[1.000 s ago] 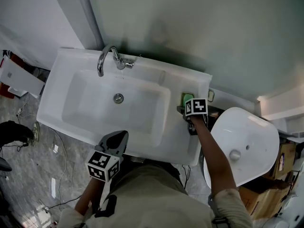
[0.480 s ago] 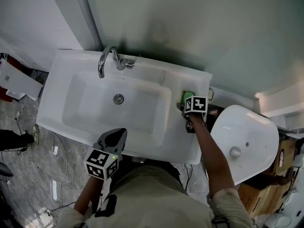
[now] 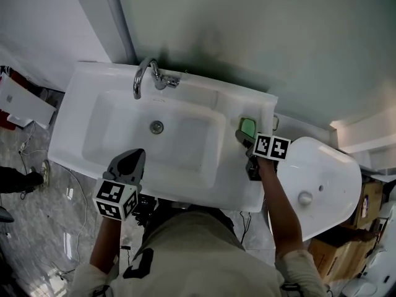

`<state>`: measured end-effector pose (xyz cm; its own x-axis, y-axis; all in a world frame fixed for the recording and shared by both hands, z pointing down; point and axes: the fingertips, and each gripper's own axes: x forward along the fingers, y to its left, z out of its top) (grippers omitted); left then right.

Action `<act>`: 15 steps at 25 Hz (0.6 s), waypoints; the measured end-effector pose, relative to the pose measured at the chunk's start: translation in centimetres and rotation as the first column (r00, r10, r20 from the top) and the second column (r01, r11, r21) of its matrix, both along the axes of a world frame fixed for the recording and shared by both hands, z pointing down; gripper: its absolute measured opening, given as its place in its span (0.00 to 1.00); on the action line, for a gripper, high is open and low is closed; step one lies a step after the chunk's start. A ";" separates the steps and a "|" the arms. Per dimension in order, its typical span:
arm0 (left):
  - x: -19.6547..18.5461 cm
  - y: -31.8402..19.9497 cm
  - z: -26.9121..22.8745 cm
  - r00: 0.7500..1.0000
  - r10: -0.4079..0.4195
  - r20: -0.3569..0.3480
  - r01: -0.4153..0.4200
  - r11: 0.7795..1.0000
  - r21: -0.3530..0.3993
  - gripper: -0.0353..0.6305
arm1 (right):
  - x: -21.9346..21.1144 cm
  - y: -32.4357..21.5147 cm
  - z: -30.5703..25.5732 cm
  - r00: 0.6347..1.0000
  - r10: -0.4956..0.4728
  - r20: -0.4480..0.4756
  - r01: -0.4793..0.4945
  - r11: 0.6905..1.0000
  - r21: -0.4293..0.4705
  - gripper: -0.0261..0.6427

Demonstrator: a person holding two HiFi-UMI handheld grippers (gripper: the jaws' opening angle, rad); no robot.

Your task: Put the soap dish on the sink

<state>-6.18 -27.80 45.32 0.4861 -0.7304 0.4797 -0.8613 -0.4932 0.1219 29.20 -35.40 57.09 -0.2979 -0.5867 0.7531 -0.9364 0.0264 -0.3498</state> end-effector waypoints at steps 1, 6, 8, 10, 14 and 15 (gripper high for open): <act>0.0 -0.1 -0.1 1.000 0.003 -0.008 -0.003 1.000 0.000 0.08 | -0.9 0.2 -1.5 0.999 -0.013 0.040 0.012 0.999 0.039 0.66; 1.3 -0.2 -0.3 0.998 0.056 -0.036 -0.055 0.998 0.009 0.08 | -6.6 2.0 -8.9 0.964 -0.140 0.227 0.087 0.969 0.230 0.39; 1.8 0.4 -0.2 0.996 0.081 -0.044 -0.081 0.997 0.001 0.08 | -9.3 3.0 -11.3 0.930 -0.215 0.297 0.121 0.945 0.303 0.11; 2.1 0.8 -0.3 0.994 0.097 -0.054 -0.097 0.995 -0.001 0.08 | -11.6 4.1 -12.9 0.892 -0.267 0.364 0.137 0.928 0.346 0.05; 2.0 1.7 -0.3 0.992 0.107 -0.065 -0.108 0.994 -0.013 0.08 | -15.9 6.1 -15.0 0.810 -0.340 0.478 0.176 0.918 0.354 0.05; 1.8 1.9 -0.3 0.992 0.107 -0.067 -0.108 0.994 -0.009 0.08 | -16.9 6.6 -15.9 0.776 -0.356 0.521 0.178 0.915 0.362 0.05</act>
<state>-4.36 -25.90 45.06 0.5927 -0.6661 0.4528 -0.7930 -0.5809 0.1835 12.26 -28.83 41.22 -0.7912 -0.5724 0.2151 -0.5100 0.4236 -0.7487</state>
